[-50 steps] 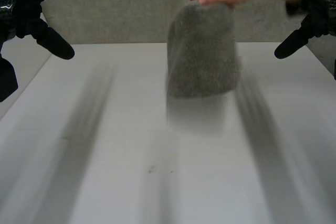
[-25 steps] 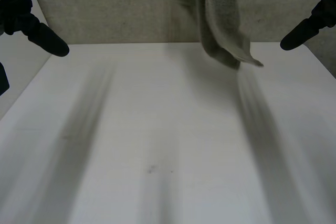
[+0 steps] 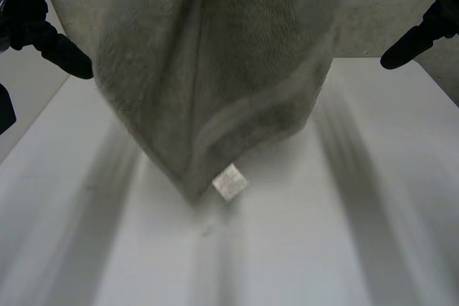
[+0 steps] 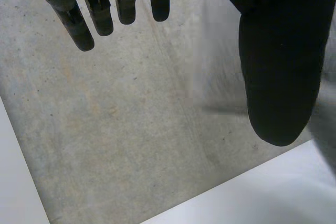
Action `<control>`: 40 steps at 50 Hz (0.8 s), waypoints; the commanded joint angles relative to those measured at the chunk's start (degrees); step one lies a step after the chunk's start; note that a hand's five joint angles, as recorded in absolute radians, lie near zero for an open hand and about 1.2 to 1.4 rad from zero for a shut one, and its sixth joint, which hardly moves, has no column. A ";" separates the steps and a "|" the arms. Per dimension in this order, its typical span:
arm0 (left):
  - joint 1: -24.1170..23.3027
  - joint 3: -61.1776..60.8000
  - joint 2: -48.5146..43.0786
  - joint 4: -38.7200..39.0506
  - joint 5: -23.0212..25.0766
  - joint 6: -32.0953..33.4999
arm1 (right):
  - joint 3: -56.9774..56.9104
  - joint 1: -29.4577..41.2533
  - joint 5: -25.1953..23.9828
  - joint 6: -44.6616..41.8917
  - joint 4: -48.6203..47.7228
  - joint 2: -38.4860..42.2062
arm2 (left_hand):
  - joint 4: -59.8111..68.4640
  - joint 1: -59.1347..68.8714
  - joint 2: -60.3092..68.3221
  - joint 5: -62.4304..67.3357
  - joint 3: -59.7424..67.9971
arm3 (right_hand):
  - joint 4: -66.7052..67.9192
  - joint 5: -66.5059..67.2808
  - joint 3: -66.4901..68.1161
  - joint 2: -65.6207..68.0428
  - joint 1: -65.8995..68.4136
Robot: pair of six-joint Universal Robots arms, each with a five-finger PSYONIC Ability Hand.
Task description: Fold the towel.
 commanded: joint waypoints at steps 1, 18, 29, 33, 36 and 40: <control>-0.01 -0.09 0.00 0.28 0.07 0.00 | 0.10 0.04 -0.01 0.00 0.00 0.00 | 0.42 -0.21 0.54 -1.69 0.46 | -3.55 -3.35 -2.51 -4.42 -4.19; -0.45 -0.61 -0.17 0.81 0.25 0.00 | 0.54 0.39 -0.09 0.00 -0.61 0.09 | 0.42 -0.21 0.54 -1.69 0.46 | -3.55 -3.35 -2.51 -4.42 -4.19; -0.71 -3.78 -2.02 8.63 1.83 0.09 | 1.07 1.18 -6.78 0.00 -0.61 4.40 | 3.83 3.20 3.95 1.72 3.87 | -3.55 -3.35 -2.51 -4.42 -4.19; -1.06 -4.05 -7.01 9.43 7.35 0.09 | 0.72 1.27 -10.98 -2.54 1.31 9.13 | 6.50 5.87 6.63 4.39 6.55 | -3.55 -3.35 -2.51 -4.42 -4.19; -0.97 -3.87 -11.84 9.16 11.04 0.18 | 0.55 1.27 -12.57 -5.17 3.59 12.29 | 8.03 7.41 8.16 5.92 8.08 | -3.55 -3.35 -2.51 -4.42 -4.19; -0.97 -3.26 -17.40 9.34 13.61 0.53 | 0.10 1.27 -13.19 -6.24 6.07 16.35 | 10.39 9.76 10.51 8.28 10.44 | -3.55 -3.35 -2.51 -4.42 -4.19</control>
